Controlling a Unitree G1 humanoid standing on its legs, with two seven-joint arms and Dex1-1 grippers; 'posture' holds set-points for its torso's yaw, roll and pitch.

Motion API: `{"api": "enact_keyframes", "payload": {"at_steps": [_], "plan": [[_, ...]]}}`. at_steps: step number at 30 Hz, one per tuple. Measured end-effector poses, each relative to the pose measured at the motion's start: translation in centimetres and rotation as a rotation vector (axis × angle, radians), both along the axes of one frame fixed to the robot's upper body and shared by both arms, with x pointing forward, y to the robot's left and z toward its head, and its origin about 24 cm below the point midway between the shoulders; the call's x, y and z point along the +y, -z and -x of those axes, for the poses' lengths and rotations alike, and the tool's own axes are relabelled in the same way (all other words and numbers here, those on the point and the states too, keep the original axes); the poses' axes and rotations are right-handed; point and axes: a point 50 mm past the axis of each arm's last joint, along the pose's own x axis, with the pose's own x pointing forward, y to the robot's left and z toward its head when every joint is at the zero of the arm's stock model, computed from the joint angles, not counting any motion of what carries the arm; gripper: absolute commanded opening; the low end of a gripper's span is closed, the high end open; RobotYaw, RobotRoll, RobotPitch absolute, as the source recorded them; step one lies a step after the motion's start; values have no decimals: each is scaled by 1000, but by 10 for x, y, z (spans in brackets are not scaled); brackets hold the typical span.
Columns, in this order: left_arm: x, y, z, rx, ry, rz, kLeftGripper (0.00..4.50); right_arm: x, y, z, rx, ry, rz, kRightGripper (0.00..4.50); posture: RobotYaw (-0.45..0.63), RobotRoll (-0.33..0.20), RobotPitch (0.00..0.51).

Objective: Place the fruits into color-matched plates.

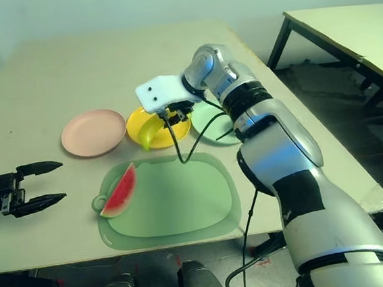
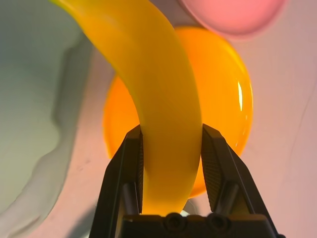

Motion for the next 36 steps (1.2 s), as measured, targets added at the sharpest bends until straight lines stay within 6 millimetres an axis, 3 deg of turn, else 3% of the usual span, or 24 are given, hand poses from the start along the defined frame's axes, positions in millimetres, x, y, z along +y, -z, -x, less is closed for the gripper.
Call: {"api": "enact_keyframes", "payload": {"at_steps": [11, 19, 31, 36], "plan": [[-1, 4, 13, 9, -18, -23, 4500, 2, 22, -12, -108, 221, -46, 1642, 16, 0, 90], [2, 2, 16, 13, -24, -37, 4500, 7, 35, -11, -98, 232, -48, 4469, 7, 0, 88], [-1, -3, 8, -6, 1, -32, 4500, -8, 23, -10, -74, 185, -54, 4469, -23, 0, 72], [-2, 0, 5, -22, -3, -25, 4500, -25, -2, -9, -6, 226, -285, 4469, -48, 0, 67]]}}
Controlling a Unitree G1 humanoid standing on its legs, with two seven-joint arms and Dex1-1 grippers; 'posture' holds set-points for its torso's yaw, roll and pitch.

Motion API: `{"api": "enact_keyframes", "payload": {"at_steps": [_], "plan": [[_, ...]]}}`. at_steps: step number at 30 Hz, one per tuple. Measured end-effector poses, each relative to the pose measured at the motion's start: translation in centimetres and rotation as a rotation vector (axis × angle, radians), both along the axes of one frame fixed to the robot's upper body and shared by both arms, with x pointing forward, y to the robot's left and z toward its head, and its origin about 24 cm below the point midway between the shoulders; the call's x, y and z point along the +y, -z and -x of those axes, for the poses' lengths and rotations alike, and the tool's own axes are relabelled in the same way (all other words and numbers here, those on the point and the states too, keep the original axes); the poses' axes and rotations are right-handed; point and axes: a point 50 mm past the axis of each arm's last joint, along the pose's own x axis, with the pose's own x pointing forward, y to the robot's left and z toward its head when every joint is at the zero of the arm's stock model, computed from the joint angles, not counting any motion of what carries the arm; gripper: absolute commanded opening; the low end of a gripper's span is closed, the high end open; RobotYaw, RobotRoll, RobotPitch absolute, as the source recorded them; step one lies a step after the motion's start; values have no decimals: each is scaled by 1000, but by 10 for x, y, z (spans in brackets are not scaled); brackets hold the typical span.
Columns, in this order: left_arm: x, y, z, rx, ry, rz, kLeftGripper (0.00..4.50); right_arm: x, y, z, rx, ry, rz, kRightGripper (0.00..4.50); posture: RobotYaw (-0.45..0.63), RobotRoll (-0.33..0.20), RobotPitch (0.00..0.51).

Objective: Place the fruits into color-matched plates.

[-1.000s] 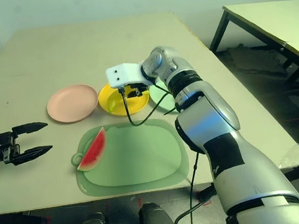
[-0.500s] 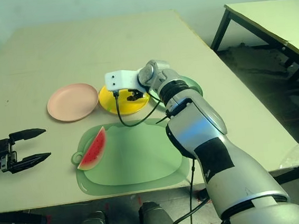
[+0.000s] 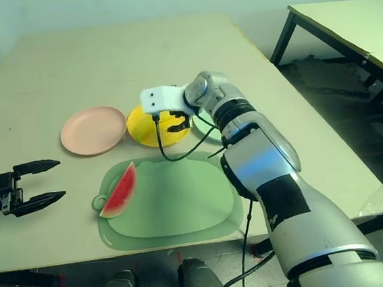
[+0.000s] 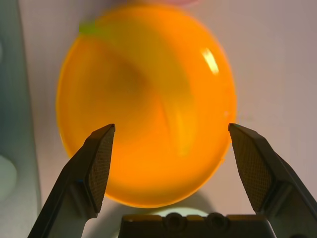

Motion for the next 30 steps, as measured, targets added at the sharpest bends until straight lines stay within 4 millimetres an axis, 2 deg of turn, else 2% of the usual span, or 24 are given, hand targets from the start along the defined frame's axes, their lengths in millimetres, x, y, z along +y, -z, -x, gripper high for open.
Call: {"api": "enact_keyframes", "payload": {"at_steps": [2, 5, 9, 13, 17, 19, 24, 30], "plan": [[-1, 5, -2, -5, -21, 24, 4500, -18, -9, 1, 41, 49, -153, 4469, -53, 0, 66], [-5, 12, -3, -12, -57, 60, 4500, -51, -3, 11, 149, 111, -396, 4469, -73, 0, 61], [-7, 16, -5, -20, -96, 80, 4500, -97, 40, 43, 289, 125, -474, 4469, -108, 0, 56], [-6, 17, -5, -18, -101, 78, 4500, -121, 70, 84, 432, 55, -555, 4469, -119, 0, 53], [-1, 20, -8, -9, -93, 74, 4500, -133, 88, 121, 538, -59, -640, 4469, -118, 0, 53], [3, 20, -10, -8, -88, 57, 4500, -133, 96, 133, 574, -97, -675, 4469, -115, 0, 50], [-1, 15, -22, -34, -64, -2, 4500, -127, 109, 142, 537, -198, -657, 4469, -118, 0, 43], [-24, 12, -37, 42, -97, -75, 4500, -129, 114, 143, 492, -218, -665, 4469, -129, 0, 30]]}}
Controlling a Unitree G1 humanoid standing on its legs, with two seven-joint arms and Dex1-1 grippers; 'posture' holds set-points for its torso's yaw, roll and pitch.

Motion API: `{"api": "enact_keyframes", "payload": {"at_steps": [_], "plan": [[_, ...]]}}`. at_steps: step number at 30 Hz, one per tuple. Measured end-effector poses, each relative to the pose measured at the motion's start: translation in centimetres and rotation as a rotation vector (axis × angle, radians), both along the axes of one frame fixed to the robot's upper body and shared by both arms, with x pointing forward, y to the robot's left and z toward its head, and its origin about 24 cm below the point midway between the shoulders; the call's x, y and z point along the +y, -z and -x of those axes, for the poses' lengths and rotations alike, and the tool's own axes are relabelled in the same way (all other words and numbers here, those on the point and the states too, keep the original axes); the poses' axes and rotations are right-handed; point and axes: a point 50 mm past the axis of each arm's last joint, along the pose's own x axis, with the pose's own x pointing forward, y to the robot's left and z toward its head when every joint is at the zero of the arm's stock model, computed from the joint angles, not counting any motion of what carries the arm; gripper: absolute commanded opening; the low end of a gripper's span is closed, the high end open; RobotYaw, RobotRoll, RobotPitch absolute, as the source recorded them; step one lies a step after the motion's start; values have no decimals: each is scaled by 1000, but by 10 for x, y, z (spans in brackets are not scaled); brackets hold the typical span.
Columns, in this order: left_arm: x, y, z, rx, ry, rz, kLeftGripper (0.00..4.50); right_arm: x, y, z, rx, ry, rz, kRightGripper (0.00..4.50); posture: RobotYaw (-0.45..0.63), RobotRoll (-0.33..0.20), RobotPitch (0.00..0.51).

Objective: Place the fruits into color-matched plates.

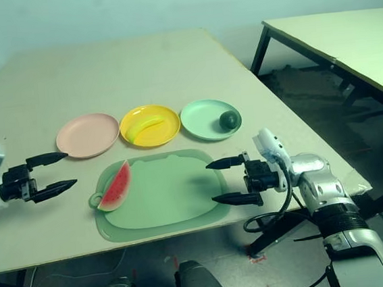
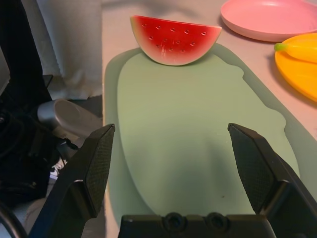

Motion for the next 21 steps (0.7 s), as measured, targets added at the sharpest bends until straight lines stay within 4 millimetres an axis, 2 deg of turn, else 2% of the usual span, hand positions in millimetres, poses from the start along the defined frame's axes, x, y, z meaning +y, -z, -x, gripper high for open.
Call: {"api": "enact_keyframes", "payload": {"at_steps": [4, 12, 14, 21], "plan": [[-14, -9, -3, 106, -50, -49, 4500, -2, 4, 2, -4, 4, 3, 4469, -149, 0, 30], [-39, -46, -6, 259, -41, -133, 4500, 3, 7, 3, -6, -9, -11, 4469, -178, 0, 26], [-40, -52, -7, 181, 6, -209, 4500, 5, 8, 3, -6, -14, -14, 4469, -178, 0, 24], [-41, -80, -18, -247, 456, -452, 4500, 7, 10, 5, -1, -18, -15, 4469, -199, 0, 15]]}}
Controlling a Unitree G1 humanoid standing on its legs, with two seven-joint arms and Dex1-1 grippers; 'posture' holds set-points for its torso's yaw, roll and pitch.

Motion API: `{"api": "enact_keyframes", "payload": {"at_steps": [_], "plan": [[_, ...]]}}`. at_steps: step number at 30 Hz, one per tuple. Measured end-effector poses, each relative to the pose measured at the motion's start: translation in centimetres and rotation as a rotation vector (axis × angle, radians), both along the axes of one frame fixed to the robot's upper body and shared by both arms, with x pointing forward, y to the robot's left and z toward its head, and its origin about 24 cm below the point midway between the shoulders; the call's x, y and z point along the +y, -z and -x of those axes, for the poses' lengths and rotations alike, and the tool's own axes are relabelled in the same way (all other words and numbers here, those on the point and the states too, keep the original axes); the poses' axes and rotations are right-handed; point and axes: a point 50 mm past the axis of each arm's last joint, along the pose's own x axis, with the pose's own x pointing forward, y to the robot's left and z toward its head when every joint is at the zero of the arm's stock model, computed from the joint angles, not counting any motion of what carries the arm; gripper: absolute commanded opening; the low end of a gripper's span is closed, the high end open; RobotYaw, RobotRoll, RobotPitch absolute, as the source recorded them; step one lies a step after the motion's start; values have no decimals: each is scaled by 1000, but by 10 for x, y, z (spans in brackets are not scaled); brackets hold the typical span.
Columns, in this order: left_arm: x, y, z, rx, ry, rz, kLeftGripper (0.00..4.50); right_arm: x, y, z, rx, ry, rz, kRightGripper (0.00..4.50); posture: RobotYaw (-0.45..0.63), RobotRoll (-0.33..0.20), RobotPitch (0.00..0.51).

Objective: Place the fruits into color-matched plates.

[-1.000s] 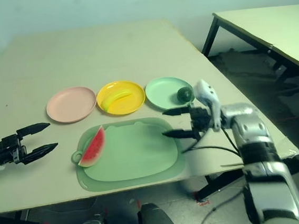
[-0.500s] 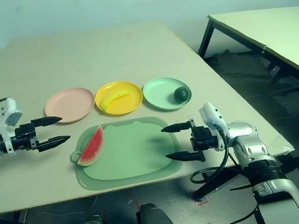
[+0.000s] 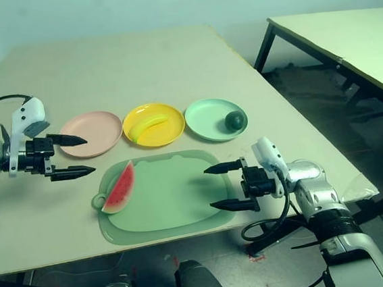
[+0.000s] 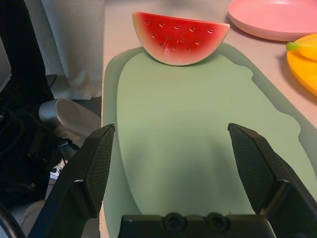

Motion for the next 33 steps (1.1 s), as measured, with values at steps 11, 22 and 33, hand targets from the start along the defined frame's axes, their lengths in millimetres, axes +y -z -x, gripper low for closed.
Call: {"api": "enact_keyframes", "payload": {"at_steps": [11, 22, 33], "plan": [[-39, 16, 7, -279, 649, -231, 4500, 2, 9, 10, 8, 17, -17, 4469, -277, 0, 0], [-35, 28, -2, -260, 844, -472, 4500, 11, 12, 16, -17, 47, -23, 4469, -315, 0, 0], [-44, 41, -11, -281, 907, -483, 4500, 12, 10, 16, -6, 50, -18, 4469, -309, 0, 0]]}}
